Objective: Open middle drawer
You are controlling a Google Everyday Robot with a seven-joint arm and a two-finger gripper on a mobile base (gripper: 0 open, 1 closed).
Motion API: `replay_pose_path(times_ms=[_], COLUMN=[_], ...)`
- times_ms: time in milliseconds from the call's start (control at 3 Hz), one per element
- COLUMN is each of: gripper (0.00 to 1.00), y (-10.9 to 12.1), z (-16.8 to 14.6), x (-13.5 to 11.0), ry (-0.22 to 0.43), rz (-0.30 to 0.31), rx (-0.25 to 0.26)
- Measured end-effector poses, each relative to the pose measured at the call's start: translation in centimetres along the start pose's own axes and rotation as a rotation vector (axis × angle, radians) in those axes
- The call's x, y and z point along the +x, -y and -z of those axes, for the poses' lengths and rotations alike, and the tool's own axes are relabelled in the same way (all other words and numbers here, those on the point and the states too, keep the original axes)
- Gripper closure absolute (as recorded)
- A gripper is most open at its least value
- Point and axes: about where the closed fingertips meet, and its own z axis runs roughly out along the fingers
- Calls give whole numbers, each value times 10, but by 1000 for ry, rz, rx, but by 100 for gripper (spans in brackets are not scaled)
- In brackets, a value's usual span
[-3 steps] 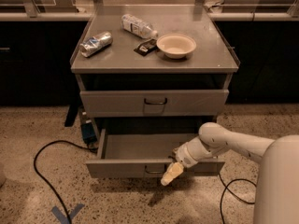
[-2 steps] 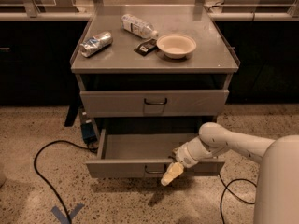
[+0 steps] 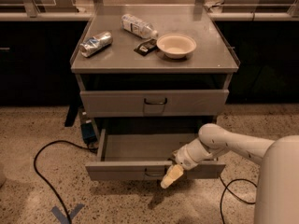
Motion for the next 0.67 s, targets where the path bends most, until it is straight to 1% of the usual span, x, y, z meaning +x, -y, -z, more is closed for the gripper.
replay_pose_path(times_ms=[333, 667], gripper=[0, 0], y=[-37, -38], z=[18, 18], x=[25, 25], ry=[-20, -20], rz=[-68, -68], rx=[-25, -25])
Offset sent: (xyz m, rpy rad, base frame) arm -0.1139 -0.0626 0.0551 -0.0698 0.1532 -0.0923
